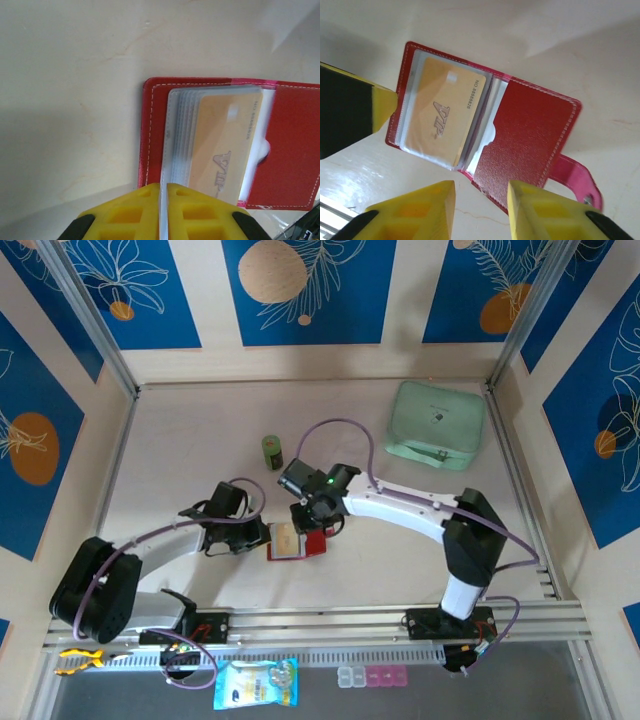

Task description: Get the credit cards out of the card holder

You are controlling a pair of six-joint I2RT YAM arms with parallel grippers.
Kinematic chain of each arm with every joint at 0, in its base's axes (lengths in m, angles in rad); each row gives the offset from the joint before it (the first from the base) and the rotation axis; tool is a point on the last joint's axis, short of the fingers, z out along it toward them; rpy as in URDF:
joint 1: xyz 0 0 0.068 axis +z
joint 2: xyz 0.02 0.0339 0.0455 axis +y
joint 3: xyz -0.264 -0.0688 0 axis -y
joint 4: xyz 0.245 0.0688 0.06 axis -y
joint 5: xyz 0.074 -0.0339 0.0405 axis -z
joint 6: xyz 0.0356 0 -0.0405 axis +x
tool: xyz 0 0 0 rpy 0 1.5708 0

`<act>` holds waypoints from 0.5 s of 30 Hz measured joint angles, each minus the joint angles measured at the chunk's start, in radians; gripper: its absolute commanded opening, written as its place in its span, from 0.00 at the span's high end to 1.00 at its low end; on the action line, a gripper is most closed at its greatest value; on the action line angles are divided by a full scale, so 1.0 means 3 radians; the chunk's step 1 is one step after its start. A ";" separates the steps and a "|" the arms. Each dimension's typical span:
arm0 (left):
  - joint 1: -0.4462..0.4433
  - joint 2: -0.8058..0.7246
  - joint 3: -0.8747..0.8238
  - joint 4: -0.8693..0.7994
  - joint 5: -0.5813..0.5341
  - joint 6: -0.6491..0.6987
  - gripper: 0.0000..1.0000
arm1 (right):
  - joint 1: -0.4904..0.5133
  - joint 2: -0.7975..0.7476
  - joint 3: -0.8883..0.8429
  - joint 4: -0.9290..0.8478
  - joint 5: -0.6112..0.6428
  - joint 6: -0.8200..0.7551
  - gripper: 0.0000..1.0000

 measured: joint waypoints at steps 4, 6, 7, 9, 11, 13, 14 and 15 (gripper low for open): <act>0.0000 0.0015 -0.0006 0.0000 -0.0013 0.0001 0.88 | -0.0017 0.0192 0.0008 -0.0039 -0.0004 0.0083 0.54; 0.0000 0.0015 -0.0009 0.0000 -0.0015 0.0001 0.88 | -0.0039 0.0240 0.0005 -0.0070 0.0020 0.0122 0.50; -0.0001 0.0015 -0.0013 0.0001 -0.0017 0.0001 0.88 | -0.0050 0.0252 0.0000 -0.0079 0.0037 0.0137 0.48; -0.0003 0.0015 -0.0025 0.0006 -0.0023 0.0001 0.88 | -0.0081 0.0256 -0.0033 -0.0103 0.0081 0.0169 0.44; -0.0003 0.0015 -0.0041 0.0006 -0.0024 0.0001 0.88 | -0.0117 0.0256 -0.0076 -0.0114 0.0113 0.0184 0.42; -0.0003 0.0015 -0.0050 0.0008 -0.0025 0.0001 0.88 | -0.0153 0.0257 -0.0127 -0.0122 0.0150 0.0189 0.41; -0.0003 0.0015 -0.0053 0.0010 -0.0025 0.0001 0.88 | -0.0170 0.0257 -0.0154 -0.0128 0.0160 0.0191 0.40; -0.0003 0.0015 -0.0056 0.0010 -0.0025 0.0001 0.88 | -0.0186 0.0259 -0.0183 -0.0130 0.0169 0.0191 0.39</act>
